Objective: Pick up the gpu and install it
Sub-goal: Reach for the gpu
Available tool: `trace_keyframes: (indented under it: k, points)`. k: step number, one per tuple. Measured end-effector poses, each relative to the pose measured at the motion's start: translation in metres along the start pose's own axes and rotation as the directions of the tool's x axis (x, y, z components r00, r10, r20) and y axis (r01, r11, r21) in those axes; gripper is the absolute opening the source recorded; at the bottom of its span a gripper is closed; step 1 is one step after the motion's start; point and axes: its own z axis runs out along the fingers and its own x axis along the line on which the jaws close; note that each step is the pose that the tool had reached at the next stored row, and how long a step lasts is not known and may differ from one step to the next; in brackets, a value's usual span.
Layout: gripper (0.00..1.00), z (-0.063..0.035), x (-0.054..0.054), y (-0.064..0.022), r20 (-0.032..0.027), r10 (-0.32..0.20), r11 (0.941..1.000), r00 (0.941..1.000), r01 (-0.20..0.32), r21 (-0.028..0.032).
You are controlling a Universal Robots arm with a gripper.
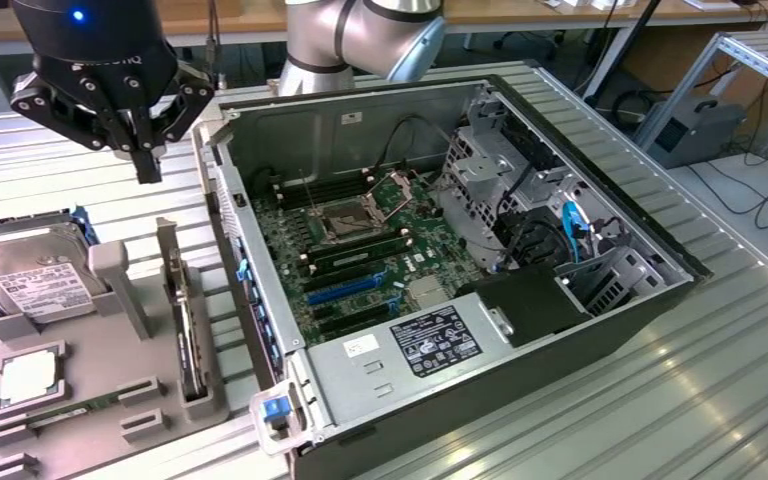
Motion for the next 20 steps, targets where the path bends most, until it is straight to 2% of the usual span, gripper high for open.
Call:
trace_keyframes:
  k: [3,6,15,20]
  points:
    - [0.11,0.0000,0.000,-0.0004,0.0000,0.000,1.0000,1.0000,0.000,0.0000]
    - [0.11,-0.0002,0.001,-0.0046,0.0000,0.000,1.0000,1.0000,0.000,0.0000]
    - [0.11,-0.0021,-0.001,-0.0482,-0.0003,0.000,1.0000,1.0000,0.000,0.0005]
    - [0.11,-0.0027,-0.002,-0.0634,-0.0006,0.000,1.0000,1.0000,0.000,0.0012]
